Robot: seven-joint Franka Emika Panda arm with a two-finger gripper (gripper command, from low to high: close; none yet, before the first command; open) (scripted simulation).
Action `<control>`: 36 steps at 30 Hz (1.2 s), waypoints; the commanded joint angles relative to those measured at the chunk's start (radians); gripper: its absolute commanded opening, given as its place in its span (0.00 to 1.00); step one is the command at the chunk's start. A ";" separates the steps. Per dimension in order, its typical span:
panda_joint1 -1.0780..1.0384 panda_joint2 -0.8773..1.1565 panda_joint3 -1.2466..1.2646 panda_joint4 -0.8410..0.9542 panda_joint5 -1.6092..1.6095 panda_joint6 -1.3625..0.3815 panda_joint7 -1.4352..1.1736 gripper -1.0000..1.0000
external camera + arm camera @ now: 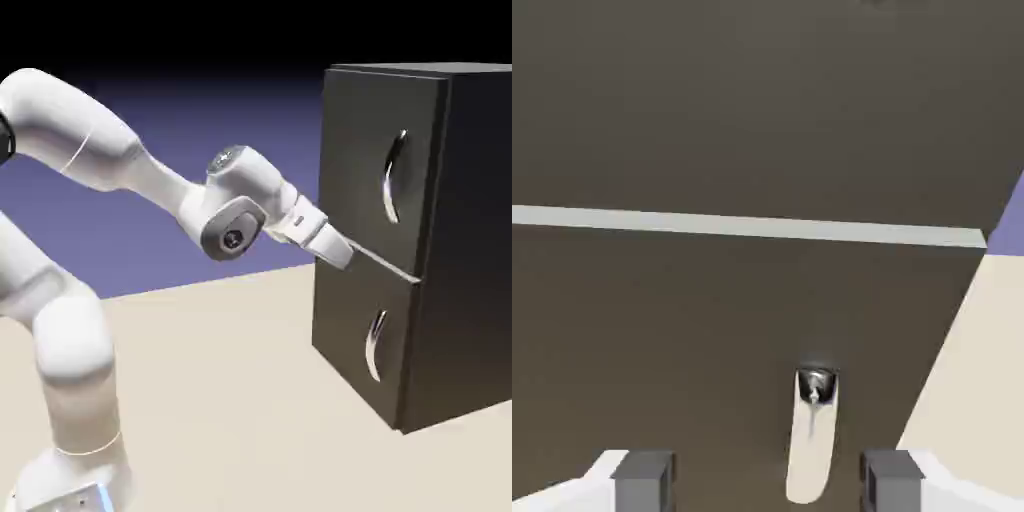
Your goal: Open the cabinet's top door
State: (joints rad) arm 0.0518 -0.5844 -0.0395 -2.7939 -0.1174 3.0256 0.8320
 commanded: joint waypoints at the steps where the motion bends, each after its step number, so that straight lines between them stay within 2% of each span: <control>1: 0.015 -0.005 -0.015 0.006 -0.044 -0.004 0.034 0.50; 36: 0.531 -0.192 -0.528 0.215 -1.566 -0.152 1.214 0.50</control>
State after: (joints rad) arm 0.5831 -0.7765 -0.5673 -2.5792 -1.6833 2.8740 2.0462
